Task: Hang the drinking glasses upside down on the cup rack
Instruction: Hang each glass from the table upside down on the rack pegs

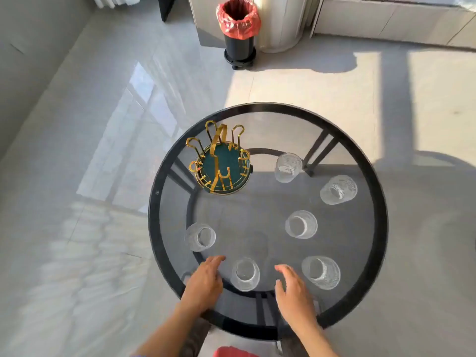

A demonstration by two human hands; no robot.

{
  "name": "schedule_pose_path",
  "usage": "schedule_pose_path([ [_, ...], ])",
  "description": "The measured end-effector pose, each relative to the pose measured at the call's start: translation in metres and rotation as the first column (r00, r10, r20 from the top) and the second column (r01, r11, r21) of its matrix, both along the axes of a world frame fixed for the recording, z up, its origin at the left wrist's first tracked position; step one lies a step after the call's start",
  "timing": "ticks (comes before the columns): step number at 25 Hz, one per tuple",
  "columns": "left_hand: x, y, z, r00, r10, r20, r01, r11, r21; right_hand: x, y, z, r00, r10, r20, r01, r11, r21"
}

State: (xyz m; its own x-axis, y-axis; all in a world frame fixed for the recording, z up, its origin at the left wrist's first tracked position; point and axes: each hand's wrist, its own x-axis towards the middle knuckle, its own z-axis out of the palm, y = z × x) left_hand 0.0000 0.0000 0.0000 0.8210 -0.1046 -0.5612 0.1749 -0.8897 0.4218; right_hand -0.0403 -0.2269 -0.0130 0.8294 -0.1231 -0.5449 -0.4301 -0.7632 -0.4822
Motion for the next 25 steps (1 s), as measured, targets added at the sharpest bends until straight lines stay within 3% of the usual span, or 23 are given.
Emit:
schedule_pose_path([
  [2, 0.007, -0.005, -0.039, 0.991, -0.123, 0.06, 0.125, 0.992, -0.033, 0.008, 0.006, -0.042, 0.991, 0.103, 0.087, -0.097, 0.993, -0.061],
  [4, 0.012, -0.006, -0.074, 0.931, -0.273, 0.244, 0.266, 0.962, 0.06, 0.015, 0.009, -0.077, 0.97, 0.196, 0.144, -0.173, 0.972, -0.157],
  [6, -0.001, -0.007, -0.102, 0.872, -0.387, 0.298, 0.349, 0.921, 0.176, 0.007, 0.016, -0.109, 0.947, 0.256, 0.195, -0.209, 0.951, -0.23],
  [10, -0.016, -0.002, -0.148, 0.845, -0.359, 0.396, 0.312, 0.933, 0.181, -0.016, 0.028, -0.149, 0.875, 0.303, 0.379, -0.165, 0.92, -0.355],
  [16, -0.026, 0.01, -0.19, 0.631, -0.349, 0.693, 0.285, 0.935, 0.211, -0.029, 0.031, -0.182, 0.744, 0.338, 0.576, -0.076, 0.899, -0.43],
  [21, -0.037, 0.005, -0.187, 0.655, -0.291, 0.698, 0.204, 0.957, 0.208, -0.032, 0.034, -0.177, 0.781, 0.308, 0.543, -0.039, 0.892, -0.45],
  [25, -0.041, 0.005, -0.182, 0.652, -0.278, 0.706, 0.221, 0.96, 0.174, -0.037, 0.033, -0.169, 0.765, 0.278, 0.581, -0.072, 0.933, -0.352],
])
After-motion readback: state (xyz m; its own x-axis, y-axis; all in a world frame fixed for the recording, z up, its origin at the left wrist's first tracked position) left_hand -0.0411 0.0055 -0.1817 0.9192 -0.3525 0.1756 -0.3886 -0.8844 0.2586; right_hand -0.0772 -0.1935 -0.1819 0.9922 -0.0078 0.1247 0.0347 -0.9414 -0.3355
